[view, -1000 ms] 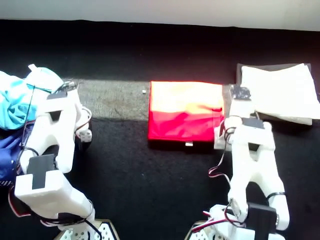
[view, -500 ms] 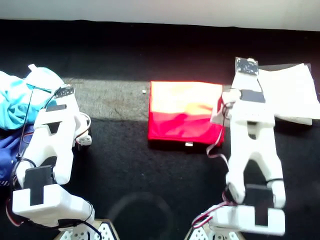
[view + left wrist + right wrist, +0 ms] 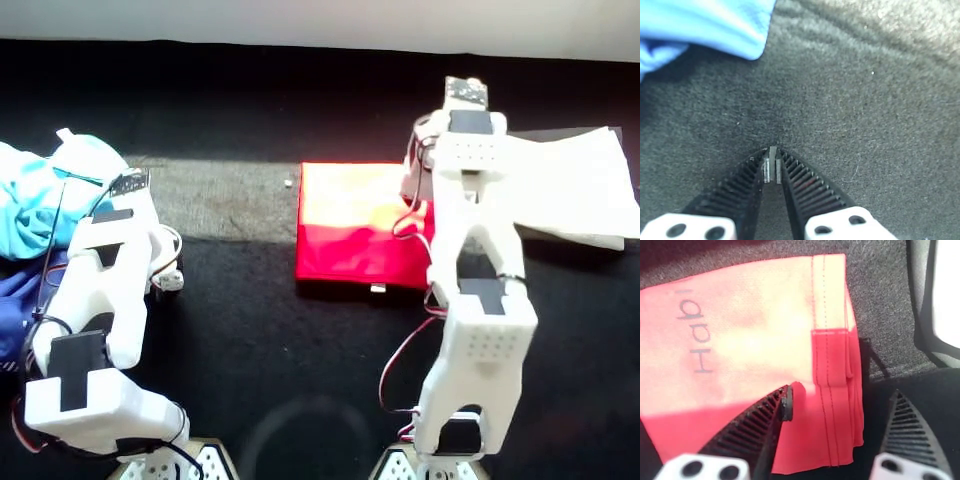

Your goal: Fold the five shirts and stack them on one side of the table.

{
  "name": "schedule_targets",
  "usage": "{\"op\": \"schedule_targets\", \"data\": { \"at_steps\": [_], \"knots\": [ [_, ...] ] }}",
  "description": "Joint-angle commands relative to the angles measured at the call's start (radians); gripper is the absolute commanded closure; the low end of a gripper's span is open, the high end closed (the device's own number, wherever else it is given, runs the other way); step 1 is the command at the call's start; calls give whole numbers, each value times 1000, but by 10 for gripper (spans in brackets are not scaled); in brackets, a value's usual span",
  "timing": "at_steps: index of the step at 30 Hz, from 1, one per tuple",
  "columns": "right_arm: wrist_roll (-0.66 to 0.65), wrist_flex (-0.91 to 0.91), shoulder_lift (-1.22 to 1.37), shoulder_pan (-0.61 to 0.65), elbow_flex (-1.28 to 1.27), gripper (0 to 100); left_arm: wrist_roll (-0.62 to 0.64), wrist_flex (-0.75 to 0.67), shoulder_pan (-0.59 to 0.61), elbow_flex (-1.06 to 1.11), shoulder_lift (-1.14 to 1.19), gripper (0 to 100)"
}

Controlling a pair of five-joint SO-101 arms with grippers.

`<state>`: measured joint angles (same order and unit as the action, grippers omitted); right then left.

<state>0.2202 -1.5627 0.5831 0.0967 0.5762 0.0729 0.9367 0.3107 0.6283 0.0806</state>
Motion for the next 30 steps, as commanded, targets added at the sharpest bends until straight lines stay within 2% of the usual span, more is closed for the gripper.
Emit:
{"op": "schedule_targets", "data": {
  "at_steps": [1, 9, 19, 21, 23, 24, 26, 30],
  "knots": [
    [28, -61, 73, 33, 165, 704, 6, -46, -15, 1, 1, 991],
    [29, -107, 266, 16, 314, 704, 6, -46, -15, 1, 1, 991],
    [23, -108, 421, 21, 321, 712, 6, -46, -15, 1, 1, 991],
    [18, -130, 432, 28, 321, 792, 6, -46, -15, 1, 1, 991],
    [17, -136, 438, 38, 321, 950, 6, -46, -15, 1, 1, 991],
    [3, -136, 440, 38, 321, 998, 6, -46, -15, 1, 1, 991],
    [-48, -150, 440, 39, 321, 968, 6, -46, -15, 1, 1, 991],
    [-74, -166, 415, 21, 343, 991, 6, -46, -15, -1, 1, 991]
  ]
}}
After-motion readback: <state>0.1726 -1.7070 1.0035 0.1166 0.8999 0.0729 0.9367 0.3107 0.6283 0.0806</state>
